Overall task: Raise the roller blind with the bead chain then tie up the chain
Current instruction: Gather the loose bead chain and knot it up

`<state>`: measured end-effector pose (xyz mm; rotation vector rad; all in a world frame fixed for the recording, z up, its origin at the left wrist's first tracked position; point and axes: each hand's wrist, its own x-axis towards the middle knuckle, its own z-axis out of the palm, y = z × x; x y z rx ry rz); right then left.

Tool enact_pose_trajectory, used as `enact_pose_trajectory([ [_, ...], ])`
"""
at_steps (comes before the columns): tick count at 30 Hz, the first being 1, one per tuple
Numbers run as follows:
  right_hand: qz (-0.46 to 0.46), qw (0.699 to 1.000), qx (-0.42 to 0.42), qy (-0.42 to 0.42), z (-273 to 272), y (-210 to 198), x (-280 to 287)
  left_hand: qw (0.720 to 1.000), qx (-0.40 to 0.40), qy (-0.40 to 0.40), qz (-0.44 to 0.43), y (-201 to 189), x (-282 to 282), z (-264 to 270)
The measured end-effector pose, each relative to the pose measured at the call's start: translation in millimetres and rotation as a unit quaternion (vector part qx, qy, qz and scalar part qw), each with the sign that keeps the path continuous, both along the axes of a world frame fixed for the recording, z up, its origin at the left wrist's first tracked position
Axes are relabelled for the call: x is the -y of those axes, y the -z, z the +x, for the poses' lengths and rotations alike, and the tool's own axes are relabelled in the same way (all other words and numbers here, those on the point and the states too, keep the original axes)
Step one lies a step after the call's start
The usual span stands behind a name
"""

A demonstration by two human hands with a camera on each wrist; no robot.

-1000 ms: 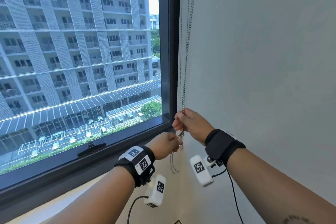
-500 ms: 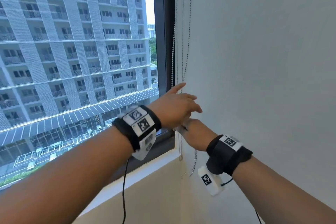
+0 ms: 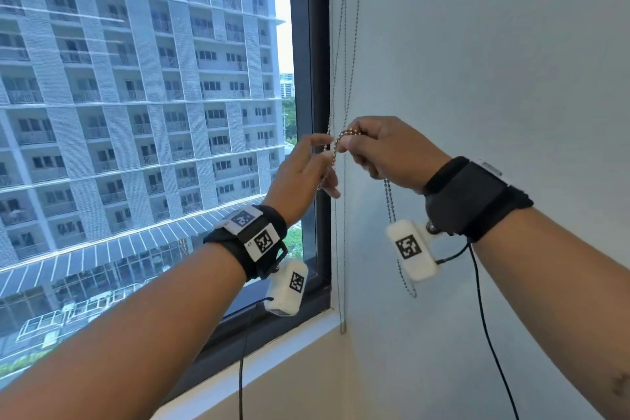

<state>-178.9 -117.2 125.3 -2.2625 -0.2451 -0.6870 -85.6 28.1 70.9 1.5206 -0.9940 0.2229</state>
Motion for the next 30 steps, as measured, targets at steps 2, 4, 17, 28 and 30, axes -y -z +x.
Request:
enact_pose_trajectory([
  [2, 0.061, 0.998, 0.002, -0.004, 1.5, -20.9, 3.0, 0.989, 0.115, -0.087, -0.026, 8.7, -1.3, 4.4],
  [4, 0.085, 0.996, -0.001, -0.007, 4.2, -35.7, 5.1, 0.963, 0.229, -0.136, -0.032, 11.6, -0.6, 3.4],
  [17, 0.054, 0.998, 0.028, -0.020, 0.6, -80.2, -8.5, 0.910, 0.303, -0.271, -0.085, -19.1, -11.3, 10.7],
  [28, -0.090, 0.994, 0.055, 0.023, 16.4, -68.6, -5.6, 0.972, -0.071, -0.218, 0.052, -37.9, -7.0, 26.6],
  [30, -0.072, 0.995, 0.063, 0.029, 17.9, -65.3, 4.3, 0.979, -0.144, -0.127, 0.074, -41.8, -9.8, 23.1],
])
